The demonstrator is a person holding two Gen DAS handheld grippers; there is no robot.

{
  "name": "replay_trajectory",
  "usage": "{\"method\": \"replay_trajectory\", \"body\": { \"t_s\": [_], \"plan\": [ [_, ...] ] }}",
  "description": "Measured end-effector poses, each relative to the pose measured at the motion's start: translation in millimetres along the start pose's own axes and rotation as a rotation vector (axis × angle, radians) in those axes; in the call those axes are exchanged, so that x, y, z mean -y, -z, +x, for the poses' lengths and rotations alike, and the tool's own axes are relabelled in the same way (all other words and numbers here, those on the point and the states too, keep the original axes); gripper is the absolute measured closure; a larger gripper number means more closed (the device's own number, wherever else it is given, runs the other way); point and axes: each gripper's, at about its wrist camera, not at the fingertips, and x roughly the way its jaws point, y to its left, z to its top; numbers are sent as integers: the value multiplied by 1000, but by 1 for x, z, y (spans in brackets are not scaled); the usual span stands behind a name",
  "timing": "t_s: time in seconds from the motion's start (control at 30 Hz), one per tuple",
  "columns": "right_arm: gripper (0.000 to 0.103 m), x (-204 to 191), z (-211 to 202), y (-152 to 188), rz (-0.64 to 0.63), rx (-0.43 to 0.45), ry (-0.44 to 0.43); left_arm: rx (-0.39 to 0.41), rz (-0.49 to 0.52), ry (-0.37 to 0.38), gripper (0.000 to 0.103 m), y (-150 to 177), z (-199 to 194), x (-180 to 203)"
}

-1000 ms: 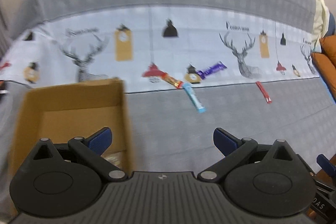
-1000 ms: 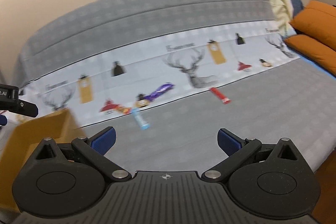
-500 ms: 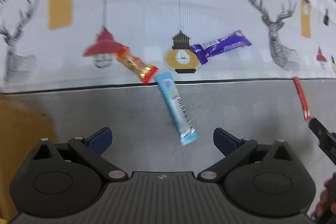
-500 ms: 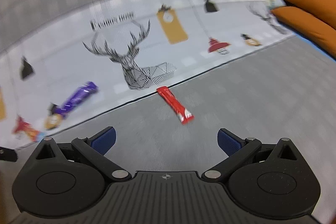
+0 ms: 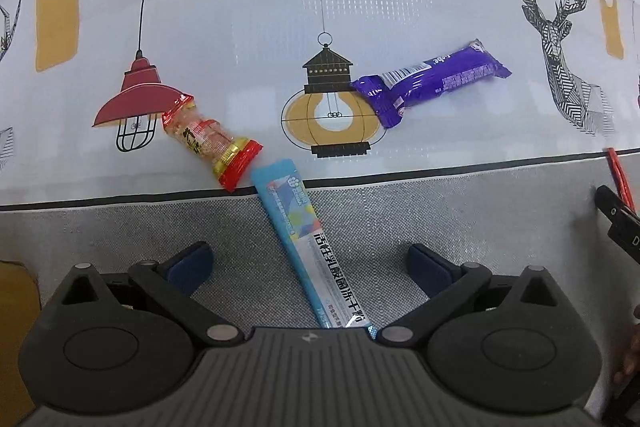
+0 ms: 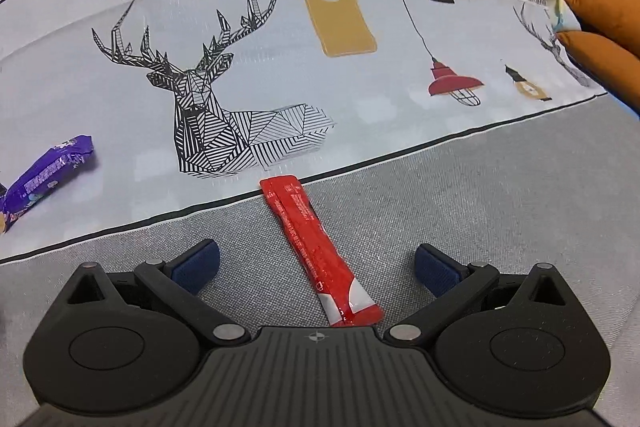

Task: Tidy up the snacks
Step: 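Grasp the blue stick with the left gripper while the right grasps the red stick, then carry the blue stick and red stick over the box and lower them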

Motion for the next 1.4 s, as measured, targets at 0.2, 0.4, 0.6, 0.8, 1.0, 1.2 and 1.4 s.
{"method": "replay_trajectory", "body": {
  "t_s": [0.2, 0.4, 0.6, 0.8, 1.0, 1.2, 1.4],
  "plan": [
    [0, 0, 1, 0, 3, 3, 4, 2, 7, -1, 0, 0, -2, 0],
    [0, 1, 0, 2, 2, 10, 3, 12, 8, -5, 0, 4, -2, 0],
    [0, 0, -1, 3, -2, 13, 4, 14, 8, -8, 0, 3, 0, 4],
    [0, 1, -2, 2, -4, 13, 6, -3, 15, -3, 0, 2, 0, 6],
    [74, -6, -14, -10, -52, -29, -33, -39, 21, 29, 85, 3, -23, -2],
    [88, -18, -41, -7, -64, -112, -58, -17, 53, 104, 86, 29, -63, -15],
    [88, -27, -120, 10, 63, -116, -172, 40, 58, 204, 86, 72, -134, -34]
  ]
}}
